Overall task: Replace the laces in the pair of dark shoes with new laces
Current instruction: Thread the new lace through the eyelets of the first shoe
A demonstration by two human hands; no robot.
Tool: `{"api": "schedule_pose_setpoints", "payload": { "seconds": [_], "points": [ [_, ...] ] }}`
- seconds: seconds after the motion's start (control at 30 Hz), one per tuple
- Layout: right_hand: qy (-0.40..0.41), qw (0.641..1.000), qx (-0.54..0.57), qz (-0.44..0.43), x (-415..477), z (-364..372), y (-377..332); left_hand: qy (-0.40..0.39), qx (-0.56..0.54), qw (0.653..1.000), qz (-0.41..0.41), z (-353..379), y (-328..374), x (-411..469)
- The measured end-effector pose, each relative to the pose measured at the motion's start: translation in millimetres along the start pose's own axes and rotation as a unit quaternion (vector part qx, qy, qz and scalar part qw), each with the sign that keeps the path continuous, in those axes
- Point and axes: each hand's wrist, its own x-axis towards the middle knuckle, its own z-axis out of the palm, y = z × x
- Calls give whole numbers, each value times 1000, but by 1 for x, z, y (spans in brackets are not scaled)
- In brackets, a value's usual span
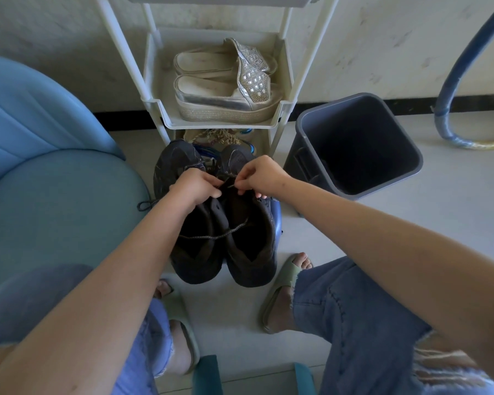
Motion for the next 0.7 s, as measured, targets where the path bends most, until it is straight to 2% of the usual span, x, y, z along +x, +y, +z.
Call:
{"api": "schedule_pose_setpoints", "payload": {
  "seconds": [0.13, 0.4, 0.53, 0.7],
  "points": [
    [48, 998, 44, 23, 0, 6, 4, 1, -22, 1000, -19, 1, 1, 1],
    [55, 996, 63, 25, 2, 12, 6, 6, -39, 999, -28, 1, 3, 1],
    [28, 998, 57, 25, 1, 13, 5, 4, -44, 999, -32, 1, 3, 0],
    [77, 995, 64, 25, 1, 23, 8, 1, -45, 998, -36, 1, 3, 1]
  ]
}}
